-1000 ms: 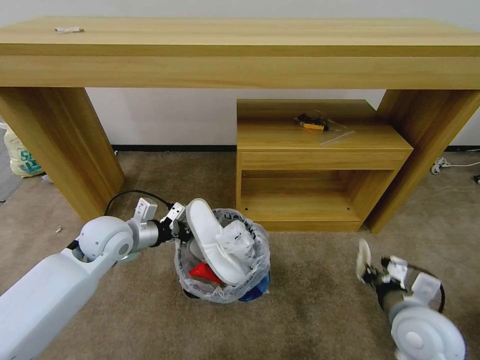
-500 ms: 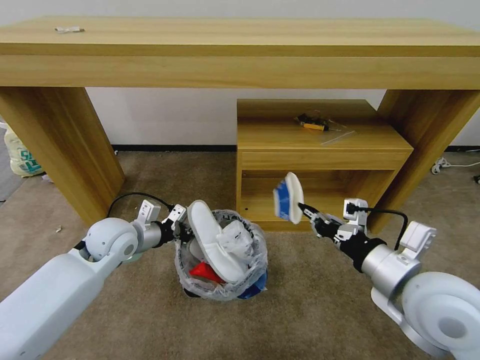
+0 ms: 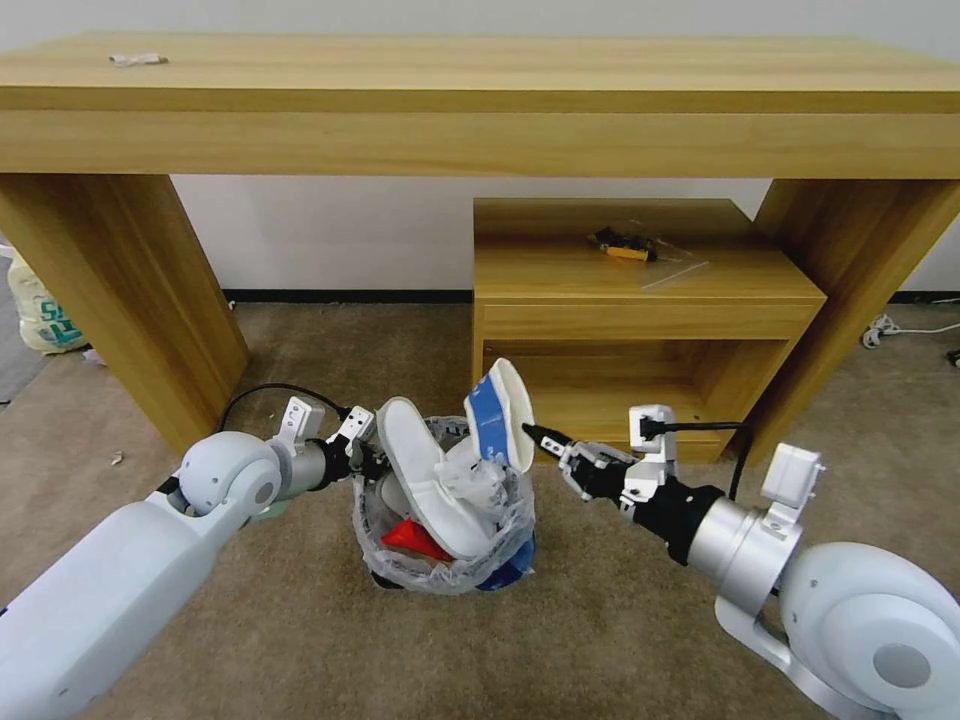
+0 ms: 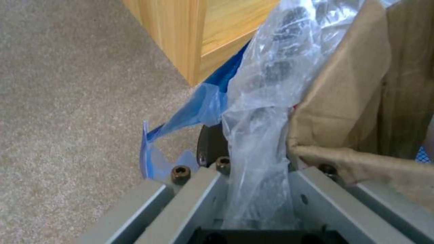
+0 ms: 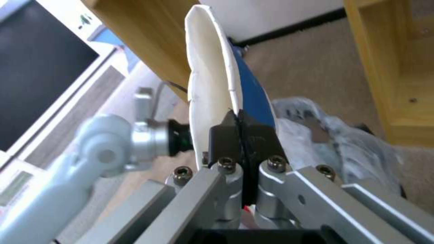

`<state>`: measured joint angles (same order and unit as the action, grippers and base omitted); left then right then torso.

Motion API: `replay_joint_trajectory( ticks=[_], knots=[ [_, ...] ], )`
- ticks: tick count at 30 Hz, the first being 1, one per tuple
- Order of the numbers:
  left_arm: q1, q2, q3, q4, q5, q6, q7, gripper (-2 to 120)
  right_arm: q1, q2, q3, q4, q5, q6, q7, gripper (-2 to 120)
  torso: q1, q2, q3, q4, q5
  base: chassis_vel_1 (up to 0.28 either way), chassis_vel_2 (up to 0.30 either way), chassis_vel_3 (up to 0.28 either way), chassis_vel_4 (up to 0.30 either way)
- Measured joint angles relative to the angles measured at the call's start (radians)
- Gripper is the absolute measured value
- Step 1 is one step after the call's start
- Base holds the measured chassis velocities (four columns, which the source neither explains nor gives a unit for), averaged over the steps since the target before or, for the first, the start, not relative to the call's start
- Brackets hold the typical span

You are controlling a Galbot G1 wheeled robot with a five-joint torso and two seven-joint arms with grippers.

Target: Pick up the trash bin and place the garbage on the floor into it.

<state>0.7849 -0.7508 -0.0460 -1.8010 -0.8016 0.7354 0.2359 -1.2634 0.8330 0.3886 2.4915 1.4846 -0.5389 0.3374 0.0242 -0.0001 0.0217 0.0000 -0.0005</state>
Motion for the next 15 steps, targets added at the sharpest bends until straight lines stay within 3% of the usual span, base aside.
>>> replay_joint_trajectory(
  ticks=[15],
  knots=[
    [-0.005, 0.009, 0.004, -0.055, 0.002, 0.000, -0.007, 0, 0.068, -0.004, -0.102, -0.151, -0.031, -0.034, -0.071, 0, 0.000, 0.000, 0.000, -0.0001, 0.0001, 0.000, 0.000, 0.000, 0.000]
  ],
)
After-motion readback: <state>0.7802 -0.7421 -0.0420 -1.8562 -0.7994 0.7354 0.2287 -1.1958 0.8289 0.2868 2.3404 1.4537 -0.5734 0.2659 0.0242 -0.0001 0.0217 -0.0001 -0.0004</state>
